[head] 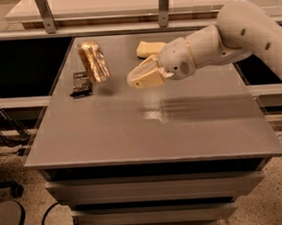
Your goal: Move orange can near rxbar chocolate
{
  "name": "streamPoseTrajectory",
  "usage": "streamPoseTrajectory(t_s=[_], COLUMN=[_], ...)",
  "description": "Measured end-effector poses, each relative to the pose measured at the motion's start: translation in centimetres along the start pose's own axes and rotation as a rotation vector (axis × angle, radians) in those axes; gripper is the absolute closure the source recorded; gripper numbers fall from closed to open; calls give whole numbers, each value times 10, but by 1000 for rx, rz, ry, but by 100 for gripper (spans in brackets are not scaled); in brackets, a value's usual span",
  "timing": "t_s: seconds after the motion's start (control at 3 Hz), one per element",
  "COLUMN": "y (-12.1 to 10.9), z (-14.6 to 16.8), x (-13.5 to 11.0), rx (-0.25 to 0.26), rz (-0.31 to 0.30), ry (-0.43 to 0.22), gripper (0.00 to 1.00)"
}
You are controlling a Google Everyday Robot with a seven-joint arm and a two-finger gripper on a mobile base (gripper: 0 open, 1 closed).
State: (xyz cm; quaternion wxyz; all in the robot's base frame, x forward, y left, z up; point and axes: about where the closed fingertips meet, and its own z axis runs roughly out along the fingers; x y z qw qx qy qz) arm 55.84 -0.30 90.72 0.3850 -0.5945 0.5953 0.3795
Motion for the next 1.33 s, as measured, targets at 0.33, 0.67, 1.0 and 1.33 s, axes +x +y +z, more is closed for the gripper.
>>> streamPoseTrajectory(t_s=[0.33, 0.67, 1.0, 1.33], y=[-9, -16, -17, -21], z=[40, 66, 66, 61], x=[-14, -25, -25, -28], rx=[-85, -141, -141, -117], rz=[-36, -64, -64, -71], ry=[-11, -27, -27, -46], gripper=[100, 100, 100, 100])
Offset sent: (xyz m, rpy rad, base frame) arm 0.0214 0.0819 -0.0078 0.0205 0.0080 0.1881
